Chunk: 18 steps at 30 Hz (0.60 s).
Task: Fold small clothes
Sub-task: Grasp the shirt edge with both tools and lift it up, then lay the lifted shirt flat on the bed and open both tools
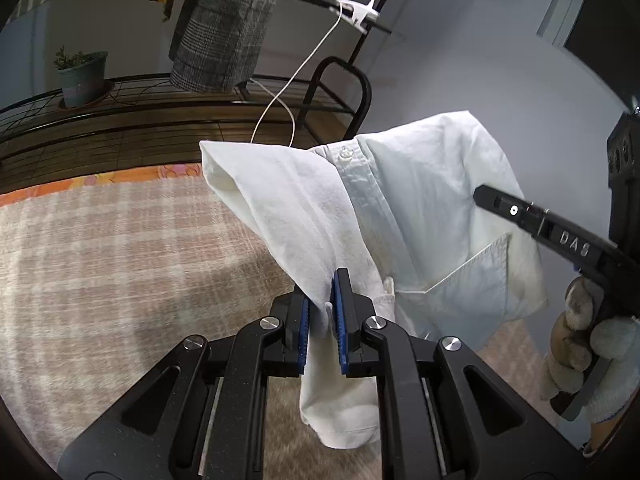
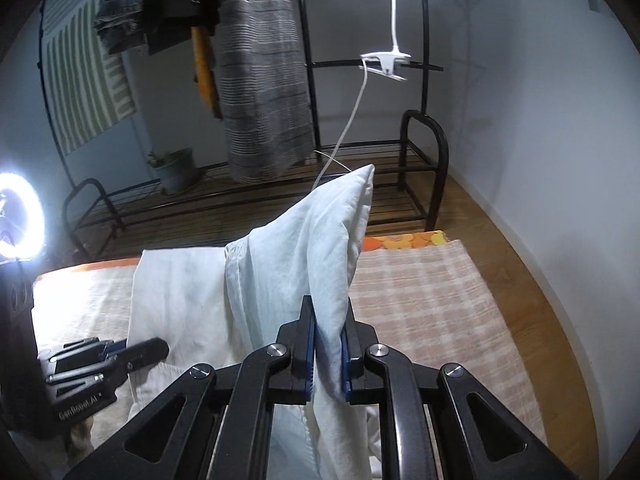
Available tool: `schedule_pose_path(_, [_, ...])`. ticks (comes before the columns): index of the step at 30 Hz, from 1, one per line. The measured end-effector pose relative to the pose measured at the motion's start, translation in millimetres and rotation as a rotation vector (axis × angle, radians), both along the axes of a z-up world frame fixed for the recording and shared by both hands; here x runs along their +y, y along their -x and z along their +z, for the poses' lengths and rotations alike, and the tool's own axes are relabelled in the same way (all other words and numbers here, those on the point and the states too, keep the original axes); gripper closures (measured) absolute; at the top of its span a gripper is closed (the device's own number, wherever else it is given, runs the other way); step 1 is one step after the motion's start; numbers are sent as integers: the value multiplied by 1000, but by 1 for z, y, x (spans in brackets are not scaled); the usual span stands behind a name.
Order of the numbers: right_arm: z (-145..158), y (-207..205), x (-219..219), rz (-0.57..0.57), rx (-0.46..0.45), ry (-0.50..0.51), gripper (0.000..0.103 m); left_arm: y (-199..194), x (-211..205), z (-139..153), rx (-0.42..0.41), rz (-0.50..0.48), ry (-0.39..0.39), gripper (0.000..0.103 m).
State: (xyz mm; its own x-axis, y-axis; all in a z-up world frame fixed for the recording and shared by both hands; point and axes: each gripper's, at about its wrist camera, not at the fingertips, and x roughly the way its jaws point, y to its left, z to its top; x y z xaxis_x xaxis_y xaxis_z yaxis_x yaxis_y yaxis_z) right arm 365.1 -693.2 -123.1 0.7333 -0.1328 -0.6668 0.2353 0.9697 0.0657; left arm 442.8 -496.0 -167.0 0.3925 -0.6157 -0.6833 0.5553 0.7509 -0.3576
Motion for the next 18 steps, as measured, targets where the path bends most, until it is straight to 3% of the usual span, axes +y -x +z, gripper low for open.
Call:
schedule_pose_path(6, [-26, -18, -11, -29, 46, 54, 95, -9, -12, -21, -21, 31, -81, 92])
schedule_pose_path(10, [-27, -27, -13, -81, 79, 110, 79, -8, -11, -24, -69, 53, -166, 88])
schedule_pose_path(18, [-7, -18, -2, -80, 62, 126, 78, -1, 15, -11, -94, 65, -161, 87])
